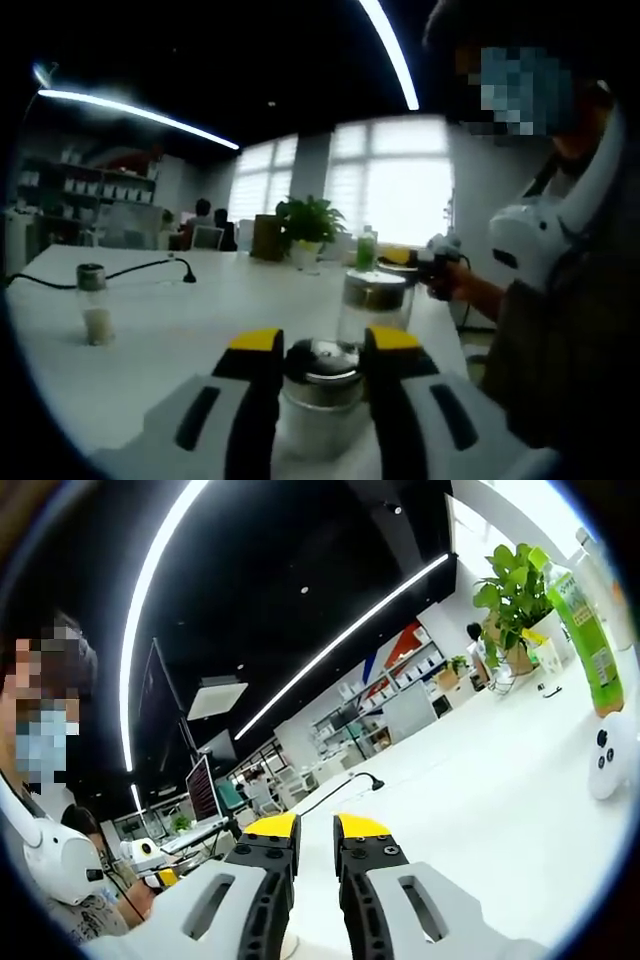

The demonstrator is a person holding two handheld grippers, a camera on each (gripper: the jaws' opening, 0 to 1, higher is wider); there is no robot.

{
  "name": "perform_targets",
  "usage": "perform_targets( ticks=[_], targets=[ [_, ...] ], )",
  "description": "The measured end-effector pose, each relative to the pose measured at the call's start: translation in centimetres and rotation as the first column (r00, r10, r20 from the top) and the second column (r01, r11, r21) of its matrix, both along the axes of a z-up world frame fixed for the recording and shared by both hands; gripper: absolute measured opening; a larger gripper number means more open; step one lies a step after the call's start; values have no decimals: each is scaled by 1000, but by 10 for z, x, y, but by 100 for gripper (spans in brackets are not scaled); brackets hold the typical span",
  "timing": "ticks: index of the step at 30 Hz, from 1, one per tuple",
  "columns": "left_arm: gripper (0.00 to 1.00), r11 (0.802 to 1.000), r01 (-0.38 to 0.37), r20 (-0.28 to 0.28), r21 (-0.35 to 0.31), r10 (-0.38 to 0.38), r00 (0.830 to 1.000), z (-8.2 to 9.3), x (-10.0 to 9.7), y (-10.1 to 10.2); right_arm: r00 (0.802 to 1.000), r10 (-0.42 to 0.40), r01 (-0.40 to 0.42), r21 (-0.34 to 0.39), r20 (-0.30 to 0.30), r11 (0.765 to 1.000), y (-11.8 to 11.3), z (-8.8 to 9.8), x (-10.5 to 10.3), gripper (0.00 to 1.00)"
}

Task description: Rotate the seasoning bottle until the label or dispensing opening points toward the visible target arrow and the bottle remains upright within the marked orientation range

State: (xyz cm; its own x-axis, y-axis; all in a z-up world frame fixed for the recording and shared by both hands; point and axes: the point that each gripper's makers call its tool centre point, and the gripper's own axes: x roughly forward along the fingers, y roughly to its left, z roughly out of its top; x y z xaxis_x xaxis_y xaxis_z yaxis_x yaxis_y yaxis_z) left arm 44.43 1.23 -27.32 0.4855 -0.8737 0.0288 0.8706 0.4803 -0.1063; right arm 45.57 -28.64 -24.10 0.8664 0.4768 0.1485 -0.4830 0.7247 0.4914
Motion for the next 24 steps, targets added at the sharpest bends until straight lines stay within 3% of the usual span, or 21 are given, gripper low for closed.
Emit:
perform_targets(
  ticks=[13,24],
  targets=[
    [34,997,73,0,24,-73,997,-1,0,-1,1000,26,-26,-9,5,1000,12,1,3,12],
    [34,999,40,-35,-3,-40,999,-2,2,-2,999,32,-32,0,0,999,14,-3,4,12]
  ],
)
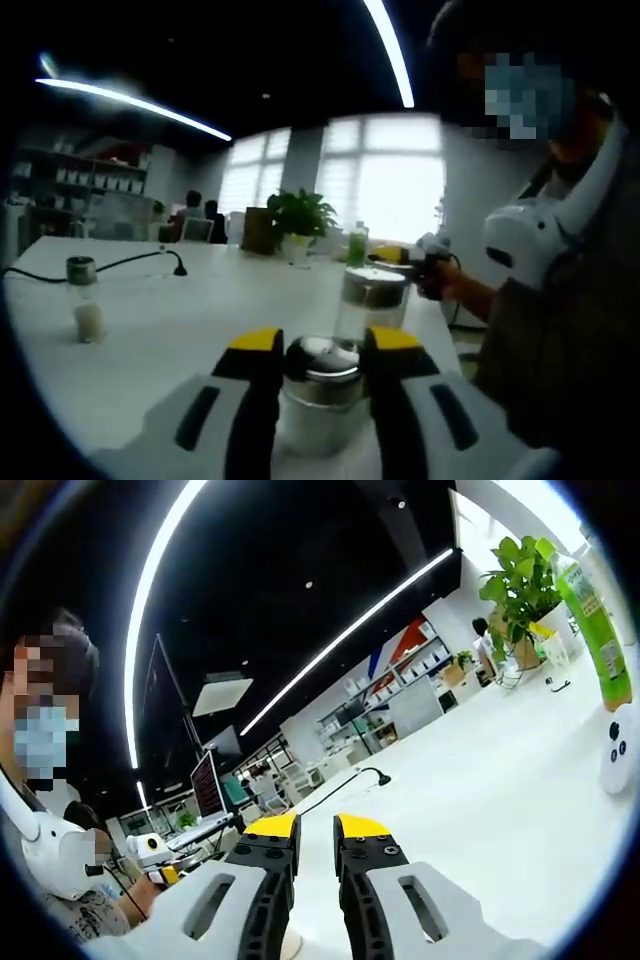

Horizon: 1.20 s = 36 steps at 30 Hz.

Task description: Rotate the seasoning bottle until the label or dispensing opening points toward the visible target arrow and the bottle remains upright within the marked orientation range

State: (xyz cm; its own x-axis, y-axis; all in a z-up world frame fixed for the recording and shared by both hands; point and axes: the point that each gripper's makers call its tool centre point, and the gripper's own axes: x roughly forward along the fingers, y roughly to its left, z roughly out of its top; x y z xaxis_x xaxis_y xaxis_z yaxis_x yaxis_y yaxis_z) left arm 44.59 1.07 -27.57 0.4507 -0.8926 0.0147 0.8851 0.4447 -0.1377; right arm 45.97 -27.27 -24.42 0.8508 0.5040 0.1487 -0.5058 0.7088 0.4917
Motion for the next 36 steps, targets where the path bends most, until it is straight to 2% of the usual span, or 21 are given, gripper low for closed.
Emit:
perform_targets(
  ticks=[7,9,12,14,16,18,21,22,24,31,36],
  targets=[
    [34,1000,6,-2,-2,-6,1000,0,-1,0,1000,0,0,11,6,1000,-2,-1,-2,12],
    [35,1000,19,-32,-12,-19,999,-3,0,0,1000,-2,1,33,15,999,-4,0,-4,13],
    [36,999,20,-21,34,-20,1000,-10,-1,-2,1000,-5,4,37,17,999,-4,0,-4,16],
    [38,999,11,-11,35,-11,1000,-10,-1,-1,1000,-2,1,35,19,999,-3,1,-5,17],
    [45,1000,-12,-21,13,12,1000,-6,1,4,1000,0,0,31,26,1000,-3,2,-6,17],
    [49,998,-58,-7,-3,58,998,-1,7,12,999,1,-2,30,34,1000,-2,3,-6,18],
    [50,994,-97,8,-58,98,995,12,9,25,999,2,-3,25,37,1000,-1,3,-6,18],
    [49,990,-94,7,-101,95,995,19,8,28,999,3,-4,24,37,1000,0,3,-6,19],
    [49,987,-68,-19,-145,66,998,23,3,27,999,7,-8,26,38,1000,1,3,-5,19],
    [52,988,-71,26,-138,75,997,32,-3,26,999,14,-15,22,40,1000,2,2,-6,19],
    [50,976,-138,35,-170,146,989,42,8,43,999,8,-9,24,39,1000,0,2,-6,19]
  ],
)
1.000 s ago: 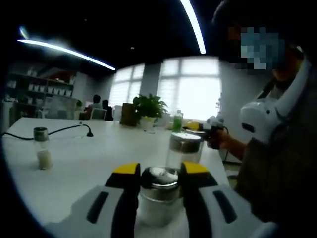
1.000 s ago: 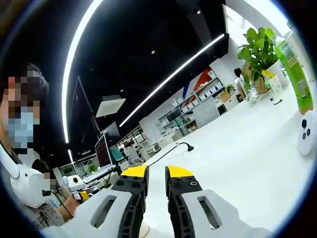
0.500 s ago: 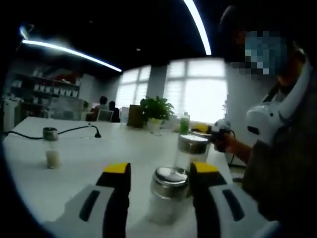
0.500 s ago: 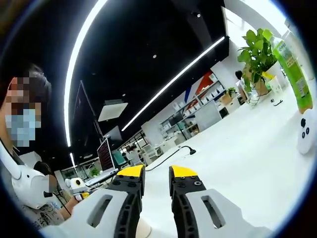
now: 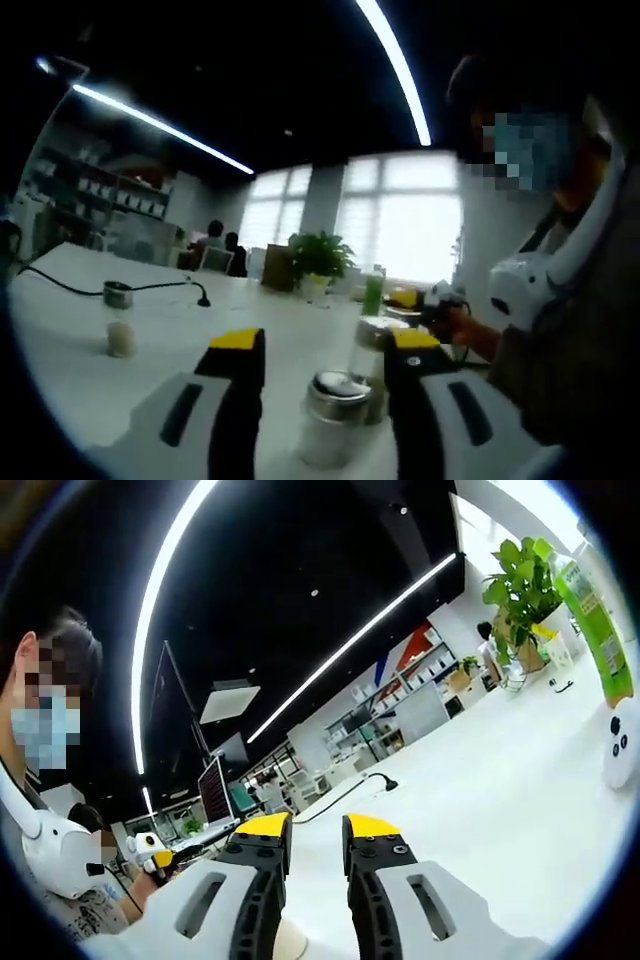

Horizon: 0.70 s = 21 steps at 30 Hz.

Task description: Rotate the seasoning bottle until the label or dispensing opening points toward the visible target arrow and the bottle remains upright within the marked orientation range

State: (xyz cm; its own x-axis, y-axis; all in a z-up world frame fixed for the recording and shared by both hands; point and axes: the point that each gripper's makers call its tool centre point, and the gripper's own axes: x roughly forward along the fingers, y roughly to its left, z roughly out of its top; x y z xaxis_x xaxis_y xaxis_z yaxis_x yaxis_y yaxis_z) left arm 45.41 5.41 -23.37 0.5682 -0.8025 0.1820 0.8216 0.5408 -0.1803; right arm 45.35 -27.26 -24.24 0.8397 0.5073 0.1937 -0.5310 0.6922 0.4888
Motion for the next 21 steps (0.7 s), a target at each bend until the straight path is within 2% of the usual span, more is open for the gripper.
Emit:
perform_targets(
  ticks=[3,6,10,15,17,18,21],
  targets=[
    [48,995,-100,-6,1,100,995,1,17,22,1000,-4,4,-1,-2,1000,-1,-1,0,19],
    [45,981,-193,-22,2,193,981,2,35,42,1000,-9,9,2,-4,1000,-2,-1,0,19],
    [39,986,-163,-44,-44,161,986,8,37,42,1000,-26,26,8,-8,1000,-6,-1,2,19],
    [39,975,-218,-36,-34,217,976,9,47,43,999,-47,47,21,-17,999,-12,-1,5,19],
    [39,966,-256,-65,-44,253,965,6,55,50,998,-53,53,15,-22,998,-13,-2,6,19],
    [39,959,-281,-101,-32,276,956,1,59,53,998,-52,53,14,-22,999,-13,-2,6,19],
    [40,927,-374,-125,19,373,919,-9,73,70,999,-50,50,0,-21,999,-10,-3,6,19]
  ],
)
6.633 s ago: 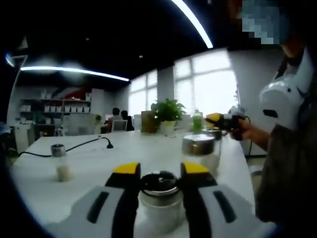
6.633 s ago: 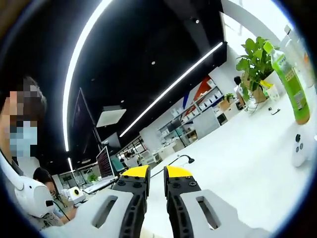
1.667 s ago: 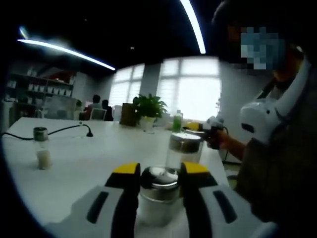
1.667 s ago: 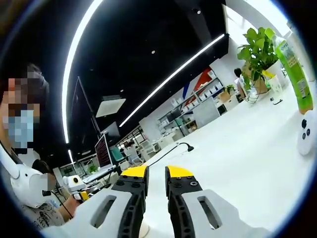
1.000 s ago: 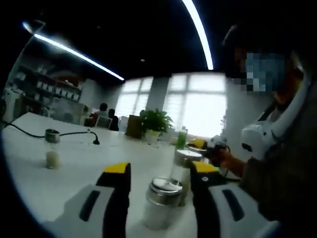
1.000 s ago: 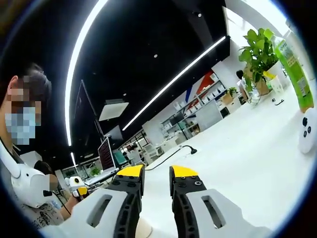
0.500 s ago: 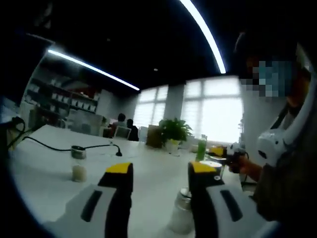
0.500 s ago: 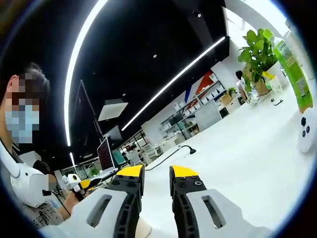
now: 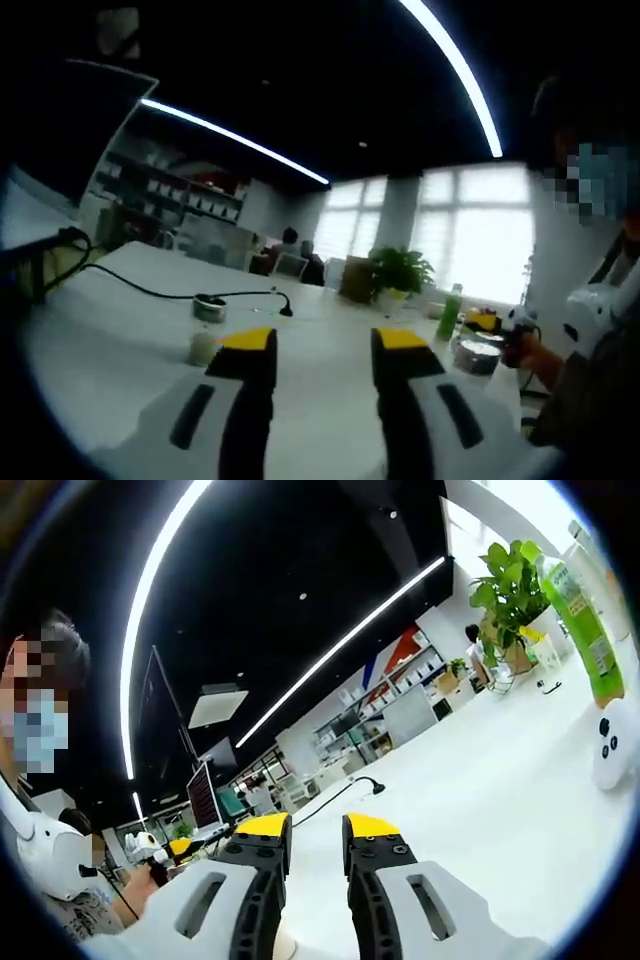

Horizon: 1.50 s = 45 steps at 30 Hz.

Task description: Rotate the seasoning bottle until the label or dispensing opening points toward the visible target arrow and the bottle remains upright within the marked orientation range

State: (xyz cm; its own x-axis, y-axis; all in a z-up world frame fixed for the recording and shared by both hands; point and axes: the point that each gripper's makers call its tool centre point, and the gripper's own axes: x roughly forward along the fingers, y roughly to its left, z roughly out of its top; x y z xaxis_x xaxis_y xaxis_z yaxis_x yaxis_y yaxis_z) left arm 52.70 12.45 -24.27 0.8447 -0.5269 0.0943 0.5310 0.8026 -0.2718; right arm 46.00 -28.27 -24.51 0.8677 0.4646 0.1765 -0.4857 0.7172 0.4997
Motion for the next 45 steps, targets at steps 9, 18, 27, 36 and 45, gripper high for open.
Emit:
perform_targets(
  ticks=[9,18,27,36,45],
  targets=[
    [39,993,-64,36,96,61,998,-1,15,8,1000,-18,18,-16,-7,1000,-4,-4,-2,19],
    [40,982,-109,51,157,102,993,-7,45,12,999,-49,49,-14,-2,999,-12,-3,-6,19],
    [42,977,-107,29,185,104,994,-14,64,14,998,-60,60,-19,-9,998,-16,-5,-7,19],
    [48,950,-122,23,286,121,992,-24,93,16,998,-68,67,-27,-7,997,-18,-4,-8,19],
    [48,941,-158,32,299,156,987,-23,116,19,997,-75,75,-39,4,996,-20,-3,-11,18]
  ],
)
